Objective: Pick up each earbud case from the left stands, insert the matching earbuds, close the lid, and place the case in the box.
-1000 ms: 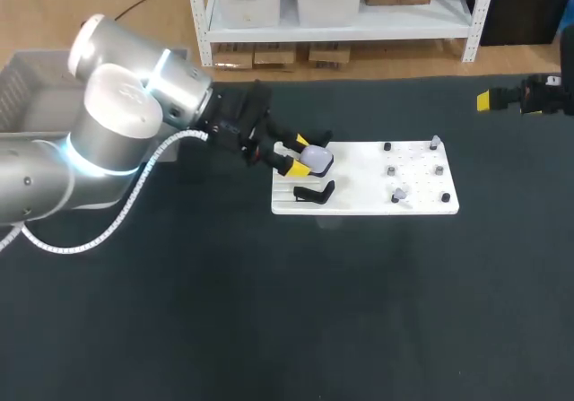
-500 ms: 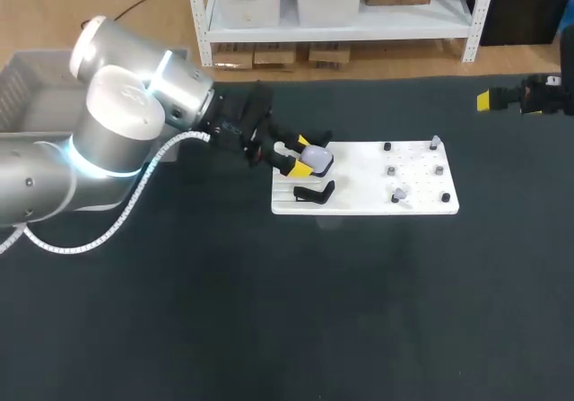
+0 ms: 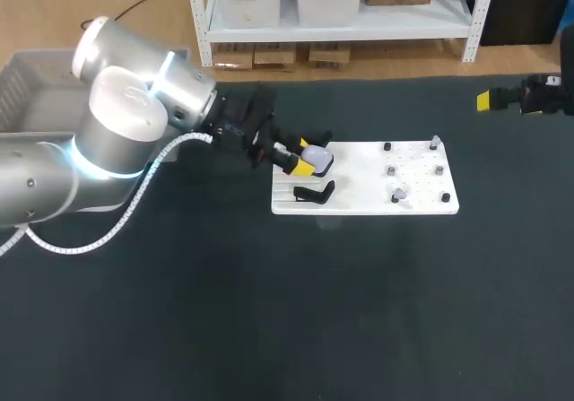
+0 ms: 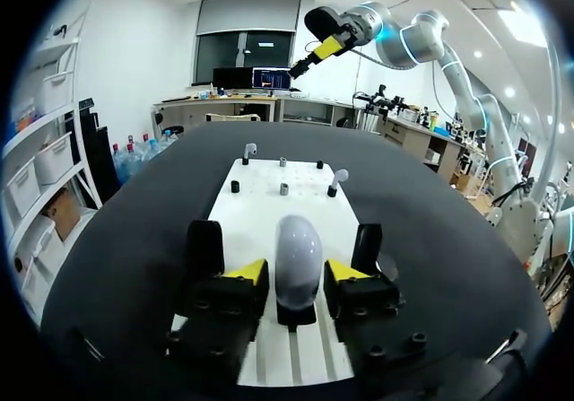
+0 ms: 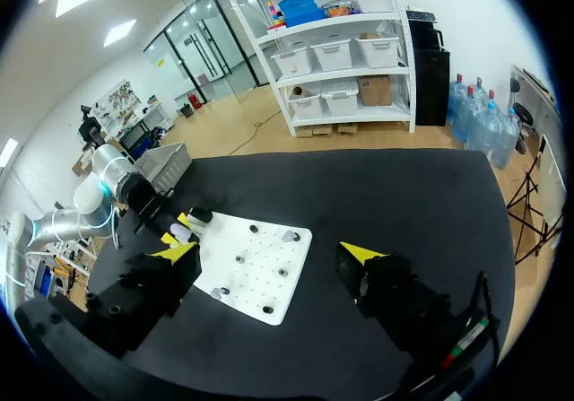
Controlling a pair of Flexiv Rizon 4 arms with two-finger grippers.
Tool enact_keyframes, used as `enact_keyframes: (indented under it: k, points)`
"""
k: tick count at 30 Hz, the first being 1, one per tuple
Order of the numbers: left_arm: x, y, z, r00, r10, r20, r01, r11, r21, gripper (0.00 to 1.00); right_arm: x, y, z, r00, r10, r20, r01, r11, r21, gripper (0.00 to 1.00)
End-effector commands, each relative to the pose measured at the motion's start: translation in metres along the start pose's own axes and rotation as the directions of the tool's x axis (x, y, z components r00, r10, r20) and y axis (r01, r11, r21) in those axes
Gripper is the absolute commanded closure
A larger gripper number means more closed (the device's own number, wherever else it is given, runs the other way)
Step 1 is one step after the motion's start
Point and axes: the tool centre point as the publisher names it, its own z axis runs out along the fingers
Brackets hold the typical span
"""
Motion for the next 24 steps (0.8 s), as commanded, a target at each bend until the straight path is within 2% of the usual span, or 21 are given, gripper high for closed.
enact_keyframes:
  k: [1, 3, 7, 11, 19, 24]
  points:
    - [0.001, -0.002, 0.001, 1.000, 0.002, 0.000, -0.002, 1.000, -0.006, 0.87, 0.000, 0.001, -0.001, 1.000, 0.000, -0.001, 0.000, 1.000, 0.003, 0.00]
    - [0.001, -0.002, 0.001, 1.000, 0.004, -0.001, -0.004, 1.000, -0.008, 1.00, 0.000, 0.001, -0.001, 1.000, 0.000, -0.001, 0.000, 1.000, 0.003, 0.00]
    - [0.001, -0.003, -0.002, 1.000, 0.005, -0.001, -0.005, 1.000, -0.018, 1.00, 0.000, 0.001, -0.001, 1.000, 0.000, -0.001, 0.000, 1.000, 0.003, 0.00]
    - [-0.007, -0.005, -0.012, 1.000, 0.010, 0.025, -0.009, 0.999, -0.036, 1.00, 0.000, 0.001, -0.001, 1.000, 0.000, -0.001, 0.000, 1.000, 0.003, 0.00]
    - [-0.044, -0.018, -0.049, 0.990, 0.048, 0.134, -0.038, 0.997, -0.071, 1.00, 0.000, 0.001, -0.001, 1.000, 0.000, -0.001, 0.000, 1.000, 0.003, 0.00]
    - [-0.069, -0.037, -0.064, 0.974, 0.089, 0.206, -0.073, 0.994, -0.082, 1.00, 0.000, 0.001, -0.001, 1.000, 0.000, -0.001, 0.000, 1.000, 0.003, 0.00]
